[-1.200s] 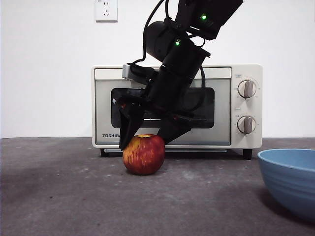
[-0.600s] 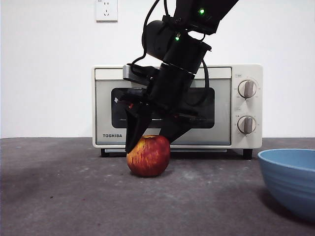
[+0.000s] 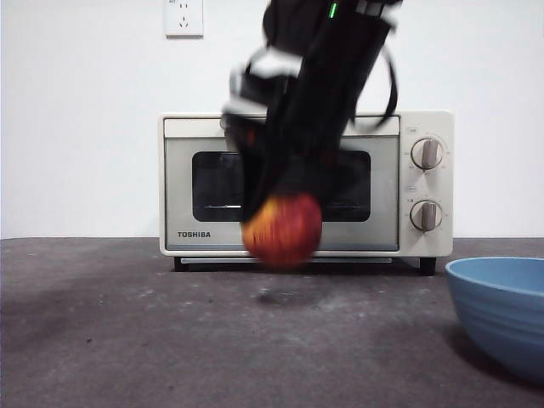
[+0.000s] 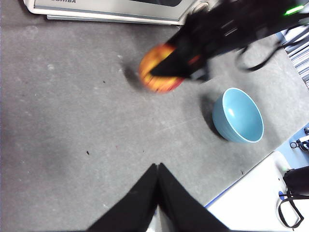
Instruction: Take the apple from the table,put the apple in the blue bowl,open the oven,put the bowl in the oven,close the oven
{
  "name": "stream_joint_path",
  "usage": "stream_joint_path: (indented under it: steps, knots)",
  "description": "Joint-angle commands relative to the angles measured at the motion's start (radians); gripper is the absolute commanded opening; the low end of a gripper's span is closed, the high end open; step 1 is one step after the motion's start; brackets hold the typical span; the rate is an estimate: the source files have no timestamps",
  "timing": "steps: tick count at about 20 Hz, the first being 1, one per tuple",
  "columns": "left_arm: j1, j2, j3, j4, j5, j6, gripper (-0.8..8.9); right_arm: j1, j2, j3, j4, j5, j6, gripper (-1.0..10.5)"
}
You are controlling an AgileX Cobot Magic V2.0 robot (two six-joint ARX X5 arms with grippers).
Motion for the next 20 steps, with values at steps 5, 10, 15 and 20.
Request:
stream_joint_path:
  steps: [5,10,15,20]
  knots:
    - [-0.002,0.005,0.019,0.019,0.001,0.013,0.07,0.011,-0.272,0.021,-0.170,0.004,-0.010,0.0]
    - [-0.002,0.005,0.019,0.020,0.001,0.013,0.07,0.011,-0.478,-0.006,-0.309,0.056,-0.014,0.0]
    - [-0.002,0.005,0.019,0.020,0.001,0.013,0.07,-0.006,-0.723,-0.270,-0.283,0.129,0.013,0.0]
    - [-0.002,0.005,0.019,0.020,0.001,0.013,0.07,-0.048,-0.893,-0.575,-0.124,0.137,0.079,0.0]
